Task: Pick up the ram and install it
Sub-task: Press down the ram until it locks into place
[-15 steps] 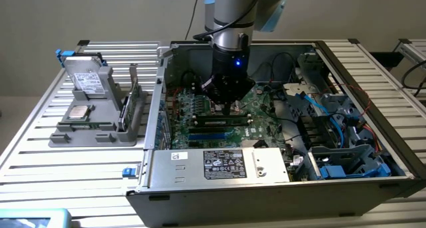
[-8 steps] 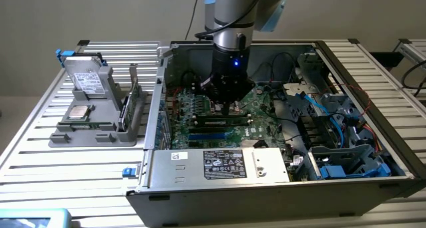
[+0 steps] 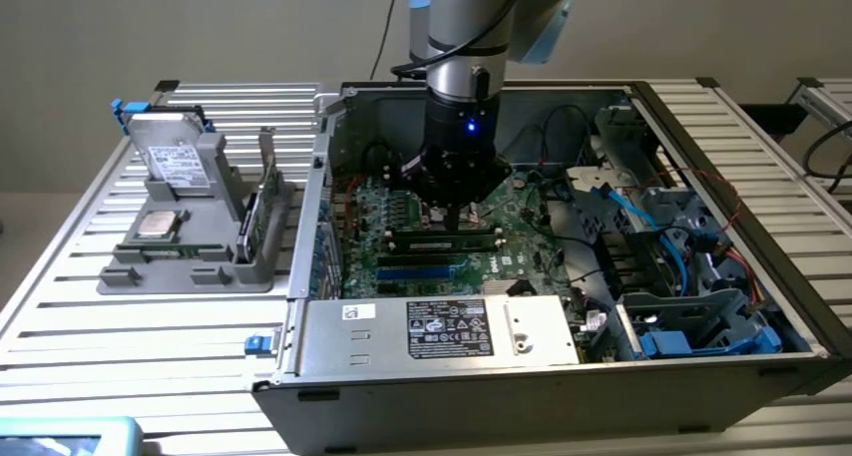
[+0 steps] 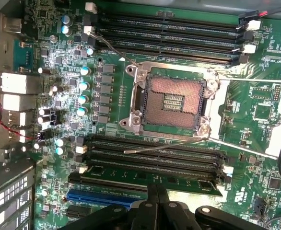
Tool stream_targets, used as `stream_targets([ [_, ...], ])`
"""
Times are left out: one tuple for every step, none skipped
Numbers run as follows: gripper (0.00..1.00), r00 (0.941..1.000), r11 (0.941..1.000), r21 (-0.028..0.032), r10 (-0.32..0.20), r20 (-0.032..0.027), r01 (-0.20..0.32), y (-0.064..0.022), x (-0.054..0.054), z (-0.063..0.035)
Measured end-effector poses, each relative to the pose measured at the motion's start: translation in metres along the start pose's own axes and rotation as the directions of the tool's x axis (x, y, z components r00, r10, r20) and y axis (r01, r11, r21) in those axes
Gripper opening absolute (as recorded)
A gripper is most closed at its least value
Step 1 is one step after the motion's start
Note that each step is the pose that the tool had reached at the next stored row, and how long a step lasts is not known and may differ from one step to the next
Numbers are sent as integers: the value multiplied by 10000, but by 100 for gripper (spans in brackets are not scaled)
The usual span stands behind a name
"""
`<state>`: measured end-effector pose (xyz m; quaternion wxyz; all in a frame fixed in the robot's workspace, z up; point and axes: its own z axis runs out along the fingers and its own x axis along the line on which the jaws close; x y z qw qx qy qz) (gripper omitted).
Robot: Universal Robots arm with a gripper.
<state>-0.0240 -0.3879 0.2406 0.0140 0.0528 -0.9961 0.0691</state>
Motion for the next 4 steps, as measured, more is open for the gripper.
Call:
stream_targets([
  [11, 10000, 10000, 0, 5, -1, -5, 0, 0, 0],
  [11, 10000, 10000, 0, 10, -2, -10, 0, 0, 0],
  [11, 10000, 10000, -1, 14, -2, -14, 0, 0, 0],
  [11, 10000, 10000, 0, 19, -3, -19, 0, 1, 0],
])
